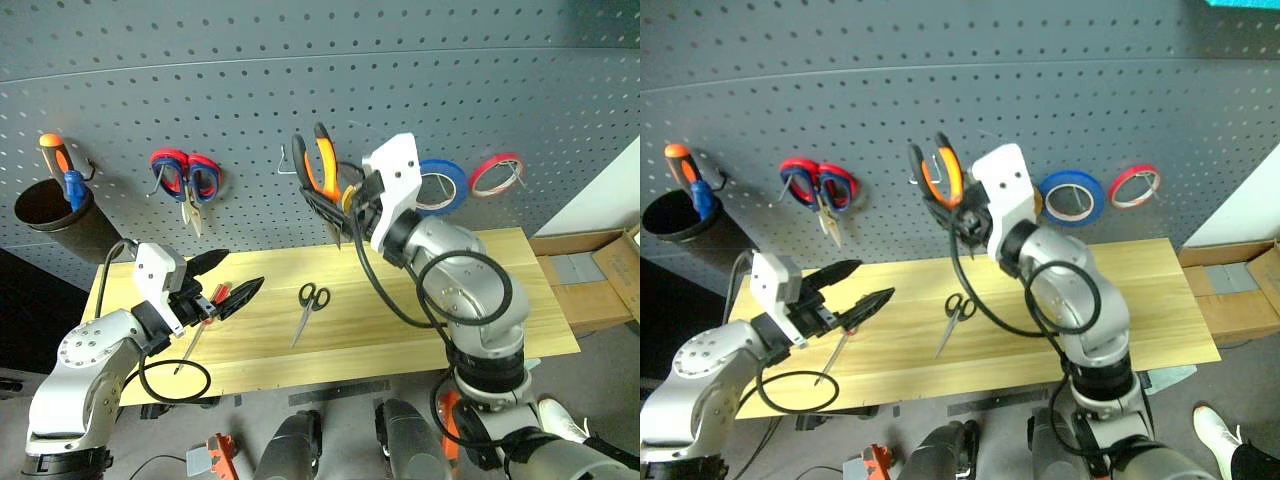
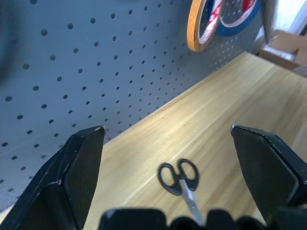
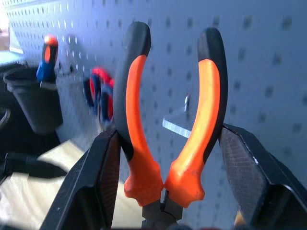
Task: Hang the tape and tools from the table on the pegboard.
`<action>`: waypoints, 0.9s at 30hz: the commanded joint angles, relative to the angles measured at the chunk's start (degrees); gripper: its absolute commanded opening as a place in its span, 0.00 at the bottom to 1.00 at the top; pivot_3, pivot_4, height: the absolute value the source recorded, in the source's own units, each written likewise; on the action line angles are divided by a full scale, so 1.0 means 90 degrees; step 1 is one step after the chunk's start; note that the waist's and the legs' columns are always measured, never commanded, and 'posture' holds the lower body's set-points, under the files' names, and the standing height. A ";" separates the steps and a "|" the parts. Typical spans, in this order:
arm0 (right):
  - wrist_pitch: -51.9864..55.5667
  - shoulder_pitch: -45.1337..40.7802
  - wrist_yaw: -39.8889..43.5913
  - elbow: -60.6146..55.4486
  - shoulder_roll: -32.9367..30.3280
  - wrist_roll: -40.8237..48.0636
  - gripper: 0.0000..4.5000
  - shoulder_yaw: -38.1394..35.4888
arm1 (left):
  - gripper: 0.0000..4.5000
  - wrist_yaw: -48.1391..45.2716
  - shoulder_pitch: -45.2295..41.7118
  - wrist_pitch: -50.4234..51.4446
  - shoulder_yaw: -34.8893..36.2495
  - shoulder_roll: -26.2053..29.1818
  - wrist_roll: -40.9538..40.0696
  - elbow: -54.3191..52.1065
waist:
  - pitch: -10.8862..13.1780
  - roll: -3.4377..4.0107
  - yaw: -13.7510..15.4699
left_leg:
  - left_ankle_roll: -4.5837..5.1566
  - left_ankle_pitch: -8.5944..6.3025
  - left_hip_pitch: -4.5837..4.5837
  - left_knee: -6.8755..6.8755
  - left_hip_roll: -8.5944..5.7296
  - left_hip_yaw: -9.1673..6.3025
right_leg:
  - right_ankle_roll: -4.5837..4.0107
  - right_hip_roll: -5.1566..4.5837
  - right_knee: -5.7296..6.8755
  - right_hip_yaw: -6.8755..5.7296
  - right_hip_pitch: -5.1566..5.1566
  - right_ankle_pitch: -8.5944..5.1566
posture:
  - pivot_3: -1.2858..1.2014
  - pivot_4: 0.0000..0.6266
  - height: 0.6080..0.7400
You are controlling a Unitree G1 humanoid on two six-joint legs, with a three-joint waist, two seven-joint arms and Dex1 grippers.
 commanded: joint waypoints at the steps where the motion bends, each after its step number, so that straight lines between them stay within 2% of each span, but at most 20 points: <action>1: -0.0707 -0.0711 -0.0053 0.0555 0.0164 0.0113 0.61 -0.0186 | 1.00 -0.0049 -0.0098 0.0180 0.0248 0.0157 -0.0319 -0.0343 | 0.0000 0.0000 0.0001 | 0.0000 0.0000 0.0000 0.0000 0.0000 0.0001 | 0.0000 0.0000 0.0002 0.0001 0.0000 0.0000 | 0.47 0.41 1.00; 4: -0.1301 -0.1365 -0.0125 0.1359 0.0363 0.0094 0.61 -0.0246 | 1.00 -0.0055 -0.0193 0.0369 0.0279 0.0217 -0.0514 -0.0390 | 0.0001 0.0001 -0.0010 | -0.0001 0.0001 -0.0001 0.0001 0.0002 0.0012 | 0.0000 0.0001 0.0011 0.0007 -0.0001 0.0000 | 0.47 0.40 1.00; 15: -0.3689 -0.2817 -0.0226 0.3786 0.0898 -0.0192 0.61 -0.0227 | 1.00 0.0176 -0.0433 0.0461 0.0254 0.0131 -0.0684 -0.0416 | 0.0001 0.0002 -0.0050 | -0.0002 0.0001 0.0000 -0.0010 0.0007 0.0031 | 0.0000 0.0000 0.0009 0.0012 -0.0009 0.0000 | 0.47 0.40 1.00; 21: -0.4916 -0.3018 -0.0323 0.4791 0.0938 -0.0507 0.61 -0.0212 | 1.00 0.0210 -0.0601 0.0453 0.0120 0.0078 -0.0666 -0.0393 | 0.0001 0.0001 -0.0061 | -0.0002 0.0001 0.0001 -0.0007 0.0007 0.0034 | 0.0000 0.0000 0.0010 0.0013 -0.0008 0.0000 | 0.48 0.40 1.00; 27: -0.5793 -0.2687 -0.0351 0.5273 0.0882 -0.0846 0.61 -0.0062 | 1.00 0.0228 -0.0786 0.0390 0.0009 0.0020 -0.0591 -0.0305 | 0.0001 0.0001 -0.0039 | -0.0006 0.0003 0.0003 0.0009 0.0007 0.0036 | 0.0000 0.0000 0.0045 0.0018 -0.0012 0.0000 | 0.48 0.41 1.00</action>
